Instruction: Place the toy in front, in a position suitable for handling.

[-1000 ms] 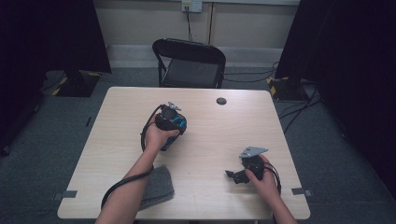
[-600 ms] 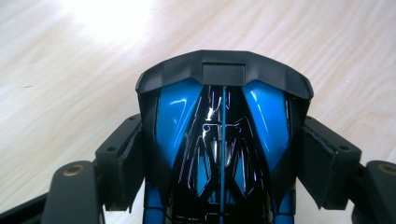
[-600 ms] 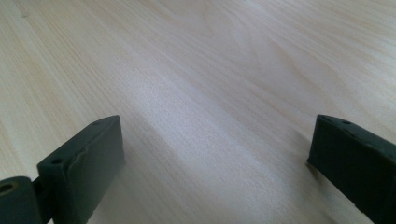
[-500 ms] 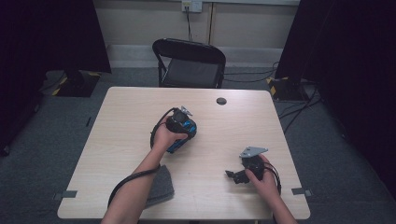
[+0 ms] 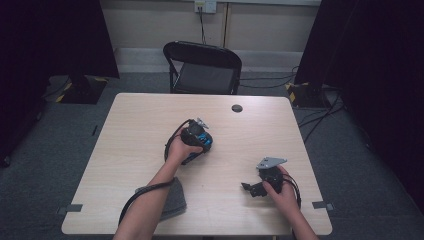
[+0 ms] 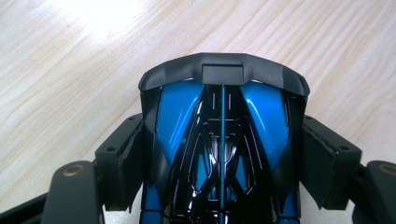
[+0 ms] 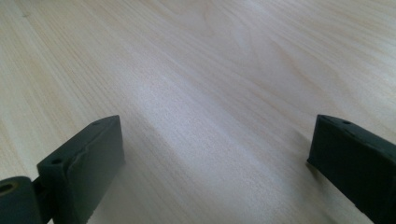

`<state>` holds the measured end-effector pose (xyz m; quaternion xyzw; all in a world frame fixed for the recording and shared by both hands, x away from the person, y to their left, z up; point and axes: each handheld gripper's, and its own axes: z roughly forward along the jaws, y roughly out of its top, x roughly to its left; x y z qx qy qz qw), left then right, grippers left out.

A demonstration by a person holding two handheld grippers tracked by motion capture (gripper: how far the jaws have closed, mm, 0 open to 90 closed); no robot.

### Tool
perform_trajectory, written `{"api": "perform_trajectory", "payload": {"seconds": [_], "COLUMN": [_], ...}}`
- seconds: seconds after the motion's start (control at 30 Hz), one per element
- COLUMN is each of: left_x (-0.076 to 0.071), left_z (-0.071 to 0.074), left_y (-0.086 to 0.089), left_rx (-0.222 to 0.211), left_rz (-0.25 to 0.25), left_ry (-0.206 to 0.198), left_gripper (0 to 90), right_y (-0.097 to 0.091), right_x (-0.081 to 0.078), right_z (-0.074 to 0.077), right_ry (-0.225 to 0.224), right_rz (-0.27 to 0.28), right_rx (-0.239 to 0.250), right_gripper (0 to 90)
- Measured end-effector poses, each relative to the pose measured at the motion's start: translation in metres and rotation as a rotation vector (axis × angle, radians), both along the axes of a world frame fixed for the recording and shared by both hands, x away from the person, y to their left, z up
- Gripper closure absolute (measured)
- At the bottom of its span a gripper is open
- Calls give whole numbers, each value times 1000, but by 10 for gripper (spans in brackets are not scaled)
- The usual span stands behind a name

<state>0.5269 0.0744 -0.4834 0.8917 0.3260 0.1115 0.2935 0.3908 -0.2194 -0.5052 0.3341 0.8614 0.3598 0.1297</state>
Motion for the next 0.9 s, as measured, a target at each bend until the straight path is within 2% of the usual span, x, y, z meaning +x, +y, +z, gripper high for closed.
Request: {"api": "perform_trajectory", "payload": {"seconds": [0.2,0.37,0.43,0.53,0.7,0.73,0.9], "left_x": [1,0,0,0,-1,0,-1], "left_z": [-4,-5,-6,-5,-4,-4,-1], "left_y": [2,2,2,4,7,8,10], "left_rx": [-8,-13,-3,-11,-24,-18,-42], "left_rz": [22,29,34,47,53,50,69], "left_ry": [4,-10,-30,-27,-2,0,7], "left_gripper": [252,247,213,159,159,162,162], "right_y": [0,0,0,0,0,0,0], "right_x": [0,0,0,0,0,0,0], "right_z": [0,0,0,0,0,0,0], "right_ry": [0,0,0,0,0,1,0], "right_rz": [0,0,0,0,0,0,0], "right_rx": [0,0,0,0,0,0,0], "right_gripper": [25,26,26,26,26,26,25]}}
